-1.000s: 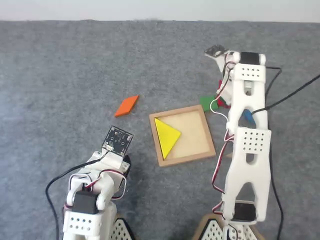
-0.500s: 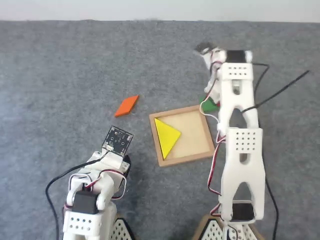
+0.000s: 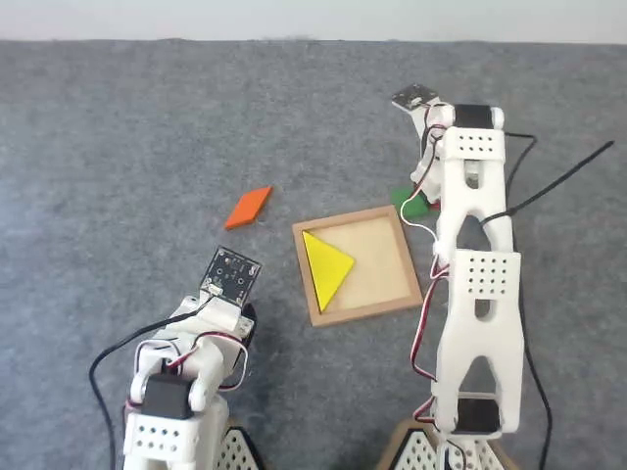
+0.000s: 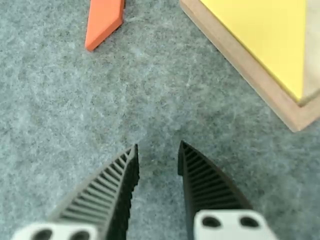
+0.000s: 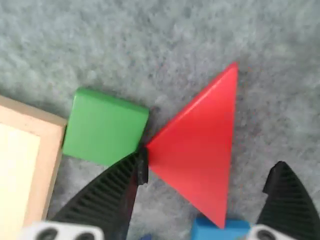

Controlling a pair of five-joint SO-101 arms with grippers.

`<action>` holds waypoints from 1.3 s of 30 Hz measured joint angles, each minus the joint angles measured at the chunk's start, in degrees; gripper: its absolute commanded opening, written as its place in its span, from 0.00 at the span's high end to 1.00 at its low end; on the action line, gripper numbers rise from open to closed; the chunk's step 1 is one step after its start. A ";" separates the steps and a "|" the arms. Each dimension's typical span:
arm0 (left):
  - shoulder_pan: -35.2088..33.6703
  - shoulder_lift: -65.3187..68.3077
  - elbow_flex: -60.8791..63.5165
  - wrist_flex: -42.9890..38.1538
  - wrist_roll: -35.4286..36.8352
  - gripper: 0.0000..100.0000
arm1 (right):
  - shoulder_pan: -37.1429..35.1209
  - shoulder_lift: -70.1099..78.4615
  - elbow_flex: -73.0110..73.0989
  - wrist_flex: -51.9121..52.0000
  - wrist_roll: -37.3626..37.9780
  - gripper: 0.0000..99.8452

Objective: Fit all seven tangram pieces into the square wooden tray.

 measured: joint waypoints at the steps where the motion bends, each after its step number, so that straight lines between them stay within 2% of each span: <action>1: 0.00 0.00 0.00 0.00 0.00 0.88 | -0.18 0.53 -0.35 -0.35 0.00 0.64; 19: 0.00 0.00 0.00 0.00 0.00 0.88 | -2.11 1.93 -1.41 -4.22 -0.97 0.64; 23: 0.00 0.00 0.00 0.00 0.00 0.88 | -2.46 1.93 -1.41 -6.95 -7.74 0.64; 29: 0.00 0.00 0.00 0.00 0.00 0.88 | -2.55 2.02 -1.41 -10.99 -11.43 0.64; 36: 0.00 0.00 0.00 0.00 0.00 0.88 | 0.00 3.34 -1.41 -13.27 -25.49 0.64; 39: 0.00 0.00 0.00 0.00 0.00 0.88 | 0.18 3.34 -1.41 -13.45 -26.81 0.64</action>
